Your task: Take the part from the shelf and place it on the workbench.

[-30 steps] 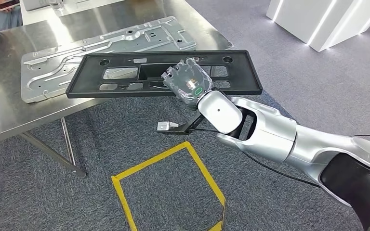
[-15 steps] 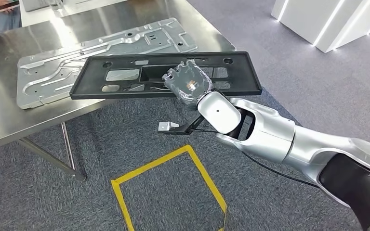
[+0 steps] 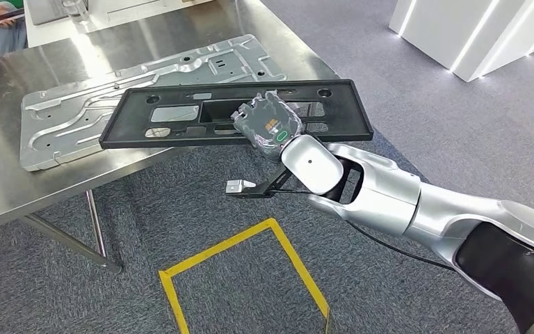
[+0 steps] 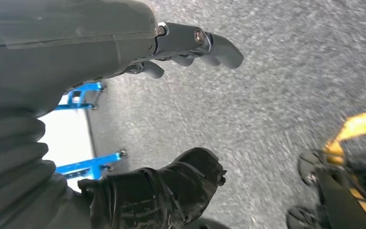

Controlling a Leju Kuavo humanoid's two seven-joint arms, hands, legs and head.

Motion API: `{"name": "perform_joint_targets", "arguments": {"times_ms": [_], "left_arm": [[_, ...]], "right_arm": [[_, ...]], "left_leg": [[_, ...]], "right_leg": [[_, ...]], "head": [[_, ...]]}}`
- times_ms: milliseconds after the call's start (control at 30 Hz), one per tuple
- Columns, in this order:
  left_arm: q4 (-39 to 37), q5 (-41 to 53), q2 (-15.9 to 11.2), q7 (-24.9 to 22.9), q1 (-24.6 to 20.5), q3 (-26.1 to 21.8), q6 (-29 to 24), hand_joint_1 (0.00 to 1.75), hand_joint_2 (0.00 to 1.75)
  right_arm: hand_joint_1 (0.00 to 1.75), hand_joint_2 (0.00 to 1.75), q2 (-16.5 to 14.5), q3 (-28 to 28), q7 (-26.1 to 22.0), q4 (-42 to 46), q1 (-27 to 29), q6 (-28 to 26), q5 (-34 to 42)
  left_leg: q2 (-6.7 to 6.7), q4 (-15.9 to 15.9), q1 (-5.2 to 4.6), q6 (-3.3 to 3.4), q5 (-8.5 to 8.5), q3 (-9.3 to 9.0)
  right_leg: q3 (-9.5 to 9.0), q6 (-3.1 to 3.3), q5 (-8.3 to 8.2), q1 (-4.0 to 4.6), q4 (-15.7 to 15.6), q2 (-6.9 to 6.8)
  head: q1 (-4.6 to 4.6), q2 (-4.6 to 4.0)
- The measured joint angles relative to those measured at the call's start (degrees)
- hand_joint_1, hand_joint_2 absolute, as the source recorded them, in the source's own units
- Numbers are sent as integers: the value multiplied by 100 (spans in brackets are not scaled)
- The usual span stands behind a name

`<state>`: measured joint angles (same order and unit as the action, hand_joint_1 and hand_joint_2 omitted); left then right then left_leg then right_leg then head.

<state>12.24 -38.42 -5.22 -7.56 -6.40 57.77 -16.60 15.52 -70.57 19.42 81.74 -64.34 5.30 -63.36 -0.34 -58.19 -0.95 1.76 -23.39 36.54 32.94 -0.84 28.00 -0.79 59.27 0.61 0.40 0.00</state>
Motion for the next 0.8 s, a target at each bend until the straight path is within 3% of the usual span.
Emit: {"name": "perform_joint_targets", "arguments": {"times_ms": [67, 167, 200, 233, 300, 367, 500, 567, 667, 700, 733, 800], "left_arm": [[0, 1, 3, -3, 16, 1, -3, 0, 175], [0, 2, 4, -3, 10, 2, -2, 0, 175], [0, 2, 4, -1, 5, 2, -2, 0, 175], [0, 2, 4, 2, 2, 2, -2, 0, 175], [0, 2, 5, 5, 8, 2, -2, 0, 175], [0, 2, 5, 7, 18, 2, -2, 0, 175], [0, 1, 9, 28, 19, 4, 2, 0, 175], [0, -1, 15, 36, 27, 4, 5, 0, 175], [0, -2, 19, 39, 23, 4, 7, 0, 175], [0, -2, 19, 39, 26, 4, 10, 0, 175], [0, -3, 20, 38, 32, 4, 14, 0, 175], [0, -4, 22, 35, 44, 4, 22, 0, 175]], "right_arm": [[175, 175, -5, 8, 4, -13, -7, -4, 1], [175, 175, -7, 5, 10, -28, -6, -12, 2], [175, 175, -7, 1, 10, -31, 13, -14, 2], [175, 175, -7, -3, 9, -34, 31, -13, 2], [175, 175, -7, -4, 8, -38, 44, -14, 3], [175, 175, -9, -5, 5, -44, 31, -15, 5], [175, 175, -15, -5, -4, -51, 45, -19, 10], [175, 175, -13, -2, -1, -56, 39, -20, 10], [175, 175, -23, -8, -2, -58, 32, -21, 10], [175, 175, -24, -14, -3, -62, 36, -19, 10], [175, 175, -24, -19, -5, -66, 39, -16, 9], [175, 175, -27, -24, -7, -71, 38, -14, 0]], "left_leg": [[11, 127, 33, 35, 4, -134], [19, 148, 42, 85, -62, -223], [16, 128, 44, 92, -101, -240], [9, 103, 46, 89, -146, -265], [-7, 22, 53, 66, -263, -327], [-22, -80, 38, 14, -381, -337], [-25, -106, 42, -87, -456, -314], [-11, -327, 59, -150, -585, -221], [2, -1358, 97, -235, -898, 364], [2, -1607, 105, -247, -900, 557], [3, -1656, 108, -247, -796, 660], [2, -1114, 108, -217, -296, 541]], "right_leg": [[79, -41, 135, 8, 233, -8], [703, -64, 468, 7, 1274, -18], [881, -77, 455, 5, 1479, -20], [954, -87, 332, 0, 1469, -24], [795, -97, -138, -16, 870, -37], [558, -72, -397, -15, 295, -42], [468, 59, -351, 10, 110, -21], [387, 125, -333, -9, 56, -15], [260, 177, -257, -7, 33, -15], [220, 180, -223, -3, 33, -15], [176, 179, -189, 1, 33, -13], [73, 169, -118, 7, 31, -5]], "head": [[12, 0], [36, 0], [38, 0], [40, 0], [44, 0], [39, 0], [20, 0], [14, 0], [5, 0], [5, 0], [4, 0], [5, 0]]}}
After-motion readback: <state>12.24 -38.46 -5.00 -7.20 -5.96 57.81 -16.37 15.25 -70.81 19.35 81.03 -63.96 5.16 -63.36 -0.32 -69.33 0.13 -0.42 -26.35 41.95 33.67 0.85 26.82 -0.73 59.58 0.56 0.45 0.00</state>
